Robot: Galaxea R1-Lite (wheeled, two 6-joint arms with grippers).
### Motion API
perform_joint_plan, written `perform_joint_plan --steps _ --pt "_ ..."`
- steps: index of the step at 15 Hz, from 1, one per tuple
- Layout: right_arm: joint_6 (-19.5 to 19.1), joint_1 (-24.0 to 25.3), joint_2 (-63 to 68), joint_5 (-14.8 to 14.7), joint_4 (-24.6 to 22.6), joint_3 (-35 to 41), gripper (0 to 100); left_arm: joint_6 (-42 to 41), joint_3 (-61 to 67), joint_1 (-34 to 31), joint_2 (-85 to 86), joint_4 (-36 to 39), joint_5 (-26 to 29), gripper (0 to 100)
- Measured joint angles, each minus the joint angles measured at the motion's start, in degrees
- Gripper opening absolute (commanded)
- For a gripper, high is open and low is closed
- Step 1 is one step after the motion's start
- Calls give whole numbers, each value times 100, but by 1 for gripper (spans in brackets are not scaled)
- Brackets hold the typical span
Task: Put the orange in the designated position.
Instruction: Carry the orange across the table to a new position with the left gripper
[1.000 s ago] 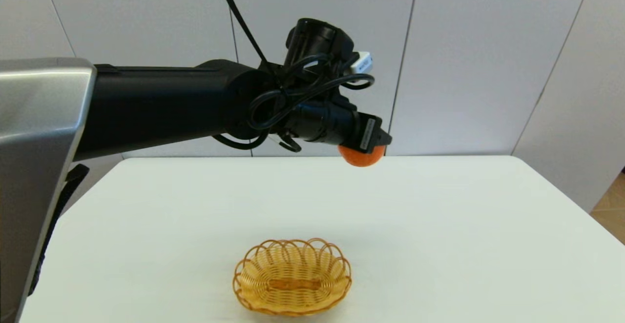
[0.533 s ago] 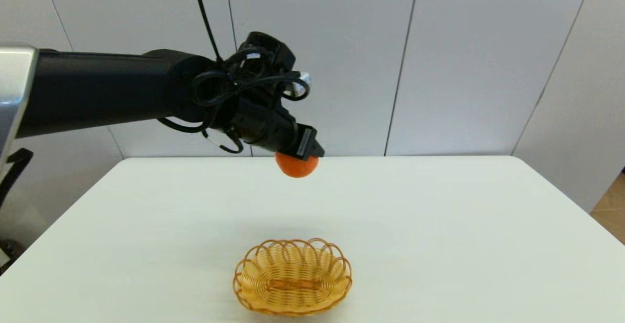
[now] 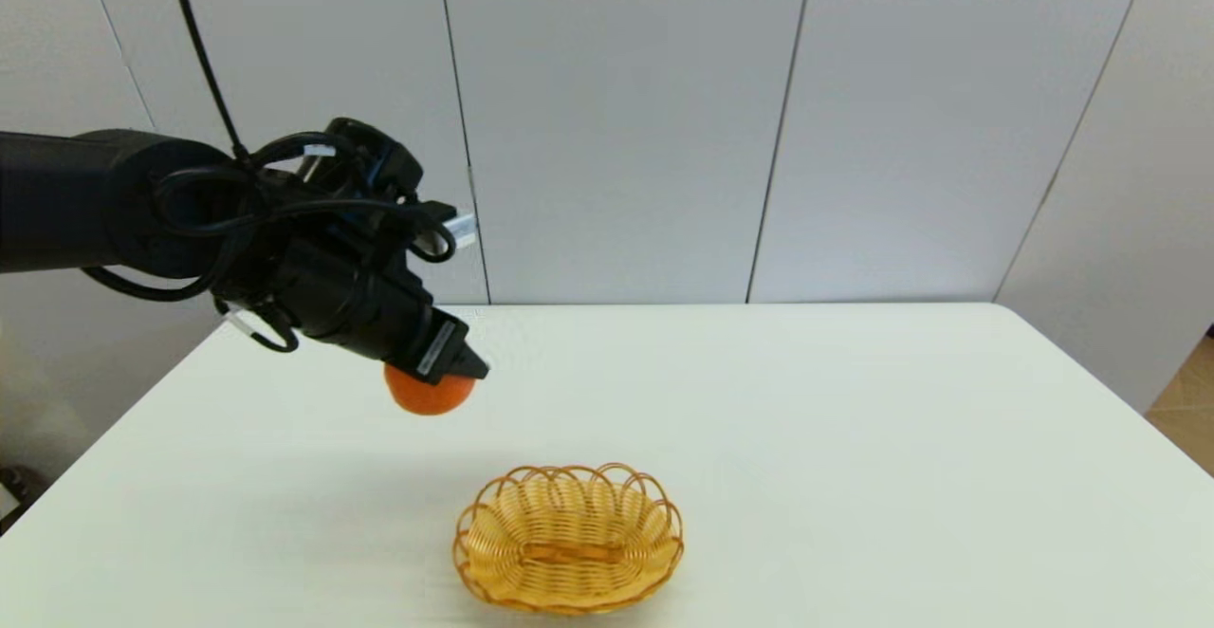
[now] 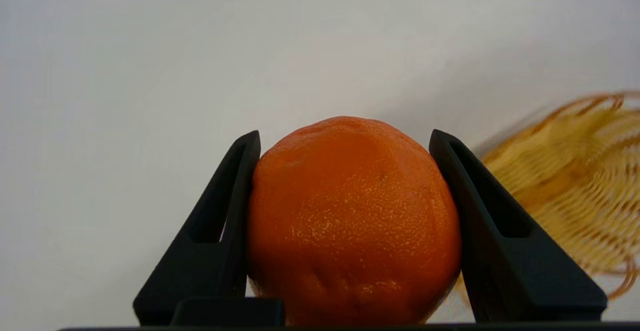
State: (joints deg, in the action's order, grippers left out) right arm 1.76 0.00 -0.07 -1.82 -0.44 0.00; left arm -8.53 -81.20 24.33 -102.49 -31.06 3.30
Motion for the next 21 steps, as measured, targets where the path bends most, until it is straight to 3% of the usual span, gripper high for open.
perform_joint_plan --steps 8,21 --pt "2 0 0 0 2 0 100 63 1480 -201 572 37 11 0" --pt "0 0 0 -2 -2 0 100 71 2070 -291 196 50 50 0"
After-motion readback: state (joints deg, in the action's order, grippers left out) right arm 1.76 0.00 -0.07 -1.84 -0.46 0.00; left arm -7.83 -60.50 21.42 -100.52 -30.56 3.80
